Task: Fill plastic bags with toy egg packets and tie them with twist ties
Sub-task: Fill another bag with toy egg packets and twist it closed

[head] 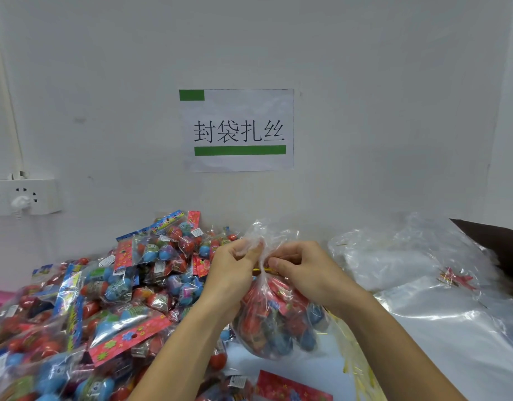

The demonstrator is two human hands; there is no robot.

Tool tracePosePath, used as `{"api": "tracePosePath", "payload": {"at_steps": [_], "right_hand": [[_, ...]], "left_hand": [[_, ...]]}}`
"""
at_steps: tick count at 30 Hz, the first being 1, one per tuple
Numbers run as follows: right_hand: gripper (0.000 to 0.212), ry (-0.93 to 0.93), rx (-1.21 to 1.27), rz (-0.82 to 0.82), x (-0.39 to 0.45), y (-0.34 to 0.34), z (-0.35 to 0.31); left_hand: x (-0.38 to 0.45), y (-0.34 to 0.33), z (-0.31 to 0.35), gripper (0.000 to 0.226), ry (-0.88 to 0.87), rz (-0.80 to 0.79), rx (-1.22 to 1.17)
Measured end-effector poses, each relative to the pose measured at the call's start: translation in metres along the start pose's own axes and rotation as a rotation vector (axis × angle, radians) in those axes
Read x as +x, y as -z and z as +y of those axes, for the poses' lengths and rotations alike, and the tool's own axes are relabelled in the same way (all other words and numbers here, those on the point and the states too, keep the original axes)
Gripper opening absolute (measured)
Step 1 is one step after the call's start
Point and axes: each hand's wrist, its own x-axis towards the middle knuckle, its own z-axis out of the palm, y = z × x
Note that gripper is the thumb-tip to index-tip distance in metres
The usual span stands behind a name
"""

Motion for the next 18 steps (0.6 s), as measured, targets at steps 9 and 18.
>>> {"api": "tracePosePath", "payload": {"at_steps": [9, 18], "right_hand": [[0.029, -0.036, 0.119, 0.005, -0.0023, 0.0019, -0.0026], [0.025, -0.012, 0.053, 0.05, -0.0041, -0.0004, -0.0035]], "left_hand": [[0.0011, 0.0028, 0.0012, 0.038, 0.005, -0.008, -0.006], [-0.0005, 0.0014, 0.0007, 0.025, 0.025, 0.02, 0.046]]}}
